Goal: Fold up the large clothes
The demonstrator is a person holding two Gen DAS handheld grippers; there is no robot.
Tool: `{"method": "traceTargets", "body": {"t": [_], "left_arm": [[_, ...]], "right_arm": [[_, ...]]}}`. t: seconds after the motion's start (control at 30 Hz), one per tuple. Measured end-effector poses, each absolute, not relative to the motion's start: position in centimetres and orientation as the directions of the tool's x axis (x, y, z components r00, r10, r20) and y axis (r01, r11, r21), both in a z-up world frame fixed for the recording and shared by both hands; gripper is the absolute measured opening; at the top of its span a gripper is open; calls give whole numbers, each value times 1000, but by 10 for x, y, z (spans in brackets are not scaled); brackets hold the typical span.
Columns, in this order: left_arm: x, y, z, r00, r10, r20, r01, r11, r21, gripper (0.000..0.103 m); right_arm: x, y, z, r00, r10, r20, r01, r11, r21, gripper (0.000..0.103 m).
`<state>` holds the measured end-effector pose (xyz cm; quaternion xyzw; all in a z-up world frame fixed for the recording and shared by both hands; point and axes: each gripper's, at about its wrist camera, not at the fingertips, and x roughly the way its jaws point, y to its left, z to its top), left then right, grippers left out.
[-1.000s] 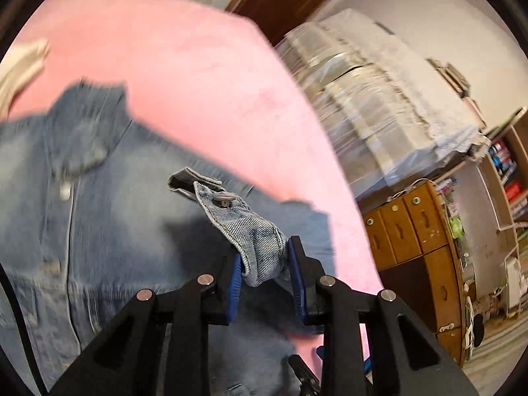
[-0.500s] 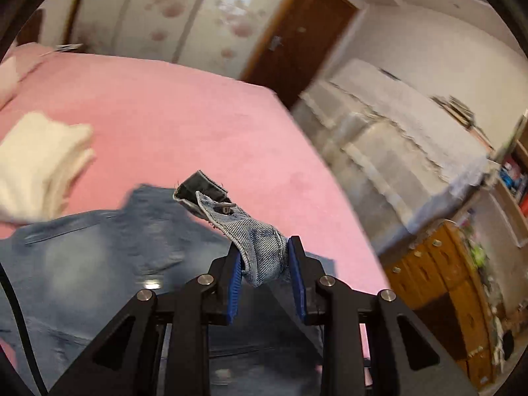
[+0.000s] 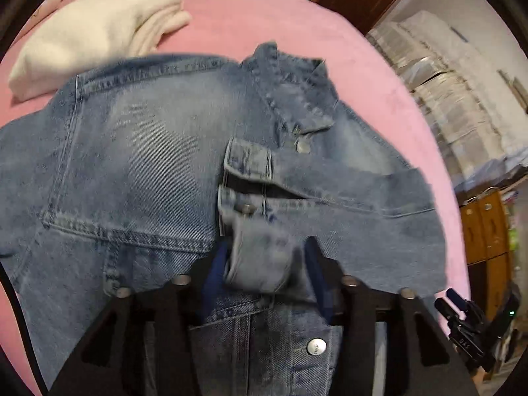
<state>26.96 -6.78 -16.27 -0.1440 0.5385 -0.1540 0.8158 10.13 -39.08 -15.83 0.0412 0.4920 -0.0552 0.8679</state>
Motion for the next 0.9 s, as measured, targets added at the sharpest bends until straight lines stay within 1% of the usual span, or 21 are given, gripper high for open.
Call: {"method": "traceTargets", "body": {"t": [0.1,0.17,0.27,0.47,0.57,0.67,0.7,0.73,0.8,0.83,0.9], "left_arm": [[274,-54,-152,409,-423,-809,91,901,-424,65],[285,-51,-154,406,-435,-804,73,892,-445,65],[313,-52,-164,380,-417,-826,40,899,-436,65],[360,-57,-208,275,-456,-846,-48,873,-486,61],[366,-62,-221,242,-475,-846,-38,867,-497,61],[362,-67,-225,224,-478,-849,32,875,-483,59],[361,-71,-226,213,-479,-851,50,876,-480,44],[358,-74,-227,191,-482,-855,63,876,-479,36],[354,-76,-226,188,-464,-865,66,885,-461,26],[352,-78,-223,197,-460,-866,70,887,-456,25],[349,-82,-216,215,-458,-862,78,888,-453,10]], "right_arm": [[92,-396,-146,524,-17,-851,127,990,59,64],[92,-401,-138,537,2,-844,133,987,87,64],[96,-408,-128,561,21,-827,148,981,125,64],[121,-415,-123,580,-2,-815,170,978,119,64],[131,-418,-123,586,1,-810,175,976,127,64],[145,-424,-125,588,-11,-809,182,976,119,64],[150,-426,-126,587,-17,-810,187,976,115,64],[157,-430,-127,585,-21,-810,193,975,114,64],[176,-441,-131,579,-24,-815,215,969,124,64],[182,-446,-133,576,-20,-817,222,966,132,64],[202,-459,-140,565,-18,-825,251,956,151,64]]}}
